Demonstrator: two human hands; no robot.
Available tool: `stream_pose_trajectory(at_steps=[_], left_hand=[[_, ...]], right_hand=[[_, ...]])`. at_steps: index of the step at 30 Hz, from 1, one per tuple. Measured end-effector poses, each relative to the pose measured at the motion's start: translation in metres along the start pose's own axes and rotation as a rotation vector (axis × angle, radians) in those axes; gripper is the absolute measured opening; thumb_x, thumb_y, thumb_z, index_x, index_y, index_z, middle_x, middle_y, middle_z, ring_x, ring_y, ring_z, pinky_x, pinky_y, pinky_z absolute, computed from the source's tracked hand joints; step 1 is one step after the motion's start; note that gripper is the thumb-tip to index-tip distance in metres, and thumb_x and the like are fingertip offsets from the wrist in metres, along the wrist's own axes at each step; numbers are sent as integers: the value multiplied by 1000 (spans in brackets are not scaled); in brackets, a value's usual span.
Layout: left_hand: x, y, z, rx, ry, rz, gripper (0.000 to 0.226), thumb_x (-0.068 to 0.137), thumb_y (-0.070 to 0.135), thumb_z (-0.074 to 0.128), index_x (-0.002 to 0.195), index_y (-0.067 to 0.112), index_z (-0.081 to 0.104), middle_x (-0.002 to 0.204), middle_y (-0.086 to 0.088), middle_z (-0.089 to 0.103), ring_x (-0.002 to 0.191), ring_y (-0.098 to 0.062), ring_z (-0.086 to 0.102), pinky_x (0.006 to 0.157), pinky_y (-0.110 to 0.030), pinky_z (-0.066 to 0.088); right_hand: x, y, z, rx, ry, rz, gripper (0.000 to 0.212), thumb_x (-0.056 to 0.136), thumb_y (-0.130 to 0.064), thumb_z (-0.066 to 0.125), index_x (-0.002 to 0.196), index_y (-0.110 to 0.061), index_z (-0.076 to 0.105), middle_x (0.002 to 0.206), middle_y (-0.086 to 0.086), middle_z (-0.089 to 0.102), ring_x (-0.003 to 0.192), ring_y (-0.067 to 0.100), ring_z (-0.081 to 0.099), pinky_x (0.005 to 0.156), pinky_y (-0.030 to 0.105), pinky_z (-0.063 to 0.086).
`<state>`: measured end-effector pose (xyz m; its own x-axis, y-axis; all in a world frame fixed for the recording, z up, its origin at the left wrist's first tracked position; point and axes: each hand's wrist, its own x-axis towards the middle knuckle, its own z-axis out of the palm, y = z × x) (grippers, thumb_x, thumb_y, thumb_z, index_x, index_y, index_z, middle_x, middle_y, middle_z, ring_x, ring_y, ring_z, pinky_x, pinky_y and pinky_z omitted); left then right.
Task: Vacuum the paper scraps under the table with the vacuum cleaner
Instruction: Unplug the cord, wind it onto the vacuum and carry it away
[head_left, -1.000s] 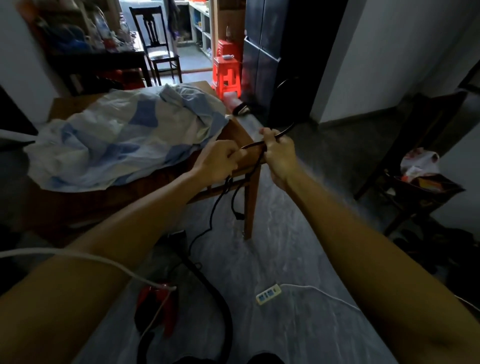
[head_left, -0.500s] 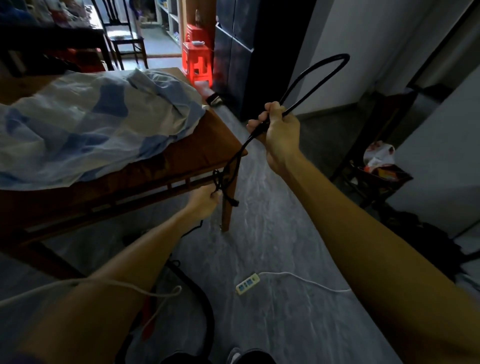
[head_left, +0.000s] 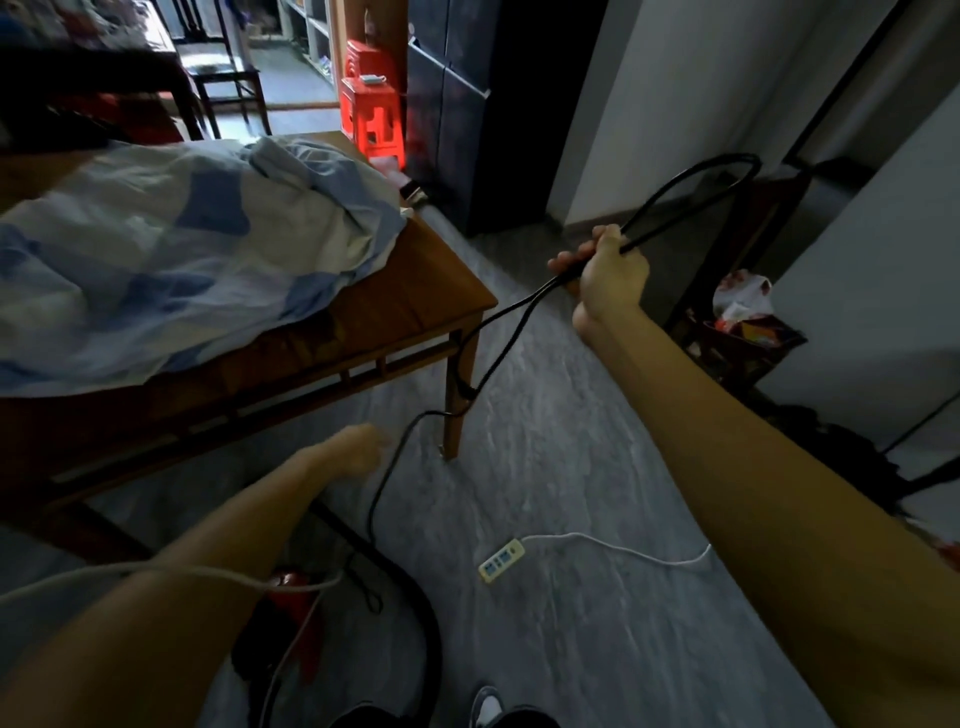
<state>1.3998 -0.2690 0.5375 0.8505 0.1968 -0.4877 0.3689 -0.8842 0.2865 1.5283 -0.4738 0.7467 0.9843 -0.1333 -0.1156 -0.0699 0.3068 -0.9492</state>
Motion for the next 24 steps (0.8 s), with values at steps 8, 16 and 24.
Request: stream_pose_trajectory(at_steps=[8,16,24], left_hand=[[-22,94,-83,-821,334,410,81,83,23,67,148,32,20,156,1,23,142,-17,24,116,-42,27],[-14,150,-47,-766,336,342,16,90,33,60,92,18,63,82,4,63,73,-5,58,66,-20,42],[-4,124,-26,-568,327,244,43,96,42,46,73,7,58,67,-4,57,62,-14,56,61,-26,43]], right_hand=[[-24,13,23,42,-81,56,22,102,-18,39,87,-8,51,68,4,44,51,16,49,62,37,55],[-26,-8,17,160,-191,118,20,102,-22,44,92,-8,55,72,4,55,62,18,57,73,38,53],[17,-47,-26,385,-151,194,25,103,-23,41,86,-10,54,75,5,49,72,21,56,81,40,52]])
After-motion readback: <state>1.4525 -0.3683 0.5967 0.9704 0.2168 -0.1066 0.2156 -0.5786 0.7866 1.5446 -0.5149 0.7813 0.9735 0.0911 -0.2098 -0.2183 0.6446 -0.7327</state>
